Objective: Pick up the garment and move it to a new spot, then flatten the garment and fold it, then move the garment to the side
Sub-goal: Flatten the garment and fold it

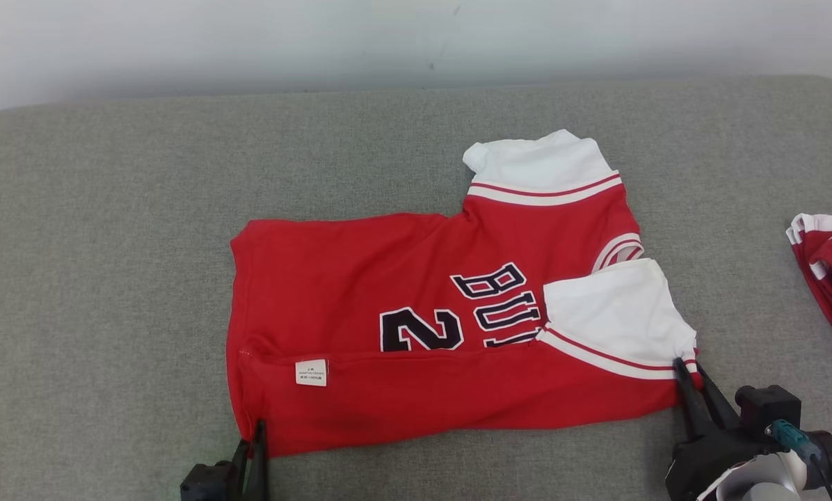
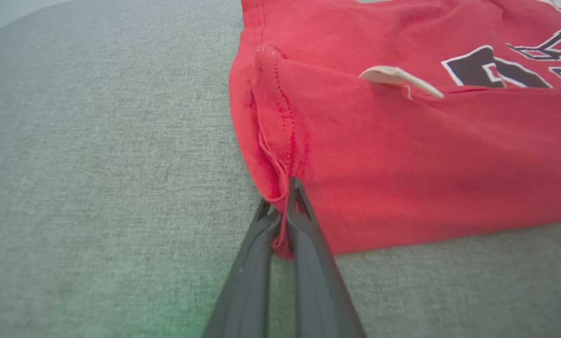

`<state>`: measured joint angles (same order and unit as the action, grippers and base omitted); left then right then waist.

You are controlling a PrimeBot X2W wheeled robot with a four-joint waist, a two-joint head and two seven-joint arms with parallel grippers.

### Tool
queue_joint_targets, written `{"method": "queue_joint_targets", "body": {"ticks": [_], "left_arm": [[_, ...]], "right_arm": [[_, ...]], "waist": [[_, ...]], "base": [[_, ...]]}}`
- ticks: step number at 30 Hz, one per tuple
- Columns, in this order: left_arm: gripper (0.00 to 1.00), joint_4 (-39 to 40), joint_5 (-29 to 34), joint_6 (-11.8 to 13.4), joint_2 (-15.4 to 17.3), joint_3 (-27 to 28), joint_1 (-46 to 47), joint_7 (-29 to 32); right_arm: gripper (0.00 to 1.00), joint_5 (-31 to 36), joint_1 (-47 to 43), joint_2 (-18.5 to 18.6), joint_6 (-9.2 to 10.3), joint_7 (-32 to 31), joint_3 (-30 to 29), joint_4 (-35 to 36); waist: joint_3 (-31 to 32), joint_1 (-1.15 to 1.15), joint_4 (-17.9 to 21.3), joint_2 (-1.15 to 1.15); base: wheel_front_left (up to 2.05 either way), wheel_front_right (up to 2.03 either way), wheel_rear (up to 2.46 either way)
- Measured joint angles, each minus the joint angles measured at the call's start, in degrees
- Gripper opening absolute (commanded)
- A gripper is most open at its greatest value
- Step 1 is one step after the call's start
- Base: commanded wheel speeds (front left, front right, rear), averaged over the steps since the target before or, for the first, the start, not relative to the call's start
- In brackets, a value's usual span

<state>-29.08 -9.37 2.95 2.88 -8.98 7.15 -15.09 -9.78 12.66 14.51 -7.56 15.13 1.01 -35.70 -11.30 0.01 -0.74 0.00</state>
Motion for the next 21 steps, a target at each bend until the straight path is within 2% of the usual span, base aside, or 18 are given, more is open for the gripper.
{"method": "queue_joint_targets", "body": {"ticks": [9,21], "left_arm": [[0.0,0.3,0.3,-0.5,0.0,1.9,-2.1,0.0],[0.0,-1.4,1.5,-1.9,-0.1,6.0,-9.1,0.0]], "right_arm": [[0.0,-0.1,-1.5,-0.6,0.0,0.0,-0.5,0.6],[0.0,0.0,-8.5,-2.4,0.0,0.0,0.5,0.4]], "waist": [[2.6,0.0,0.3,0.0],[10.6,-0.02,1.7,0.0]], "base": [[0.0,0.0,0.0],[0.0,0.0,0.0]]}}
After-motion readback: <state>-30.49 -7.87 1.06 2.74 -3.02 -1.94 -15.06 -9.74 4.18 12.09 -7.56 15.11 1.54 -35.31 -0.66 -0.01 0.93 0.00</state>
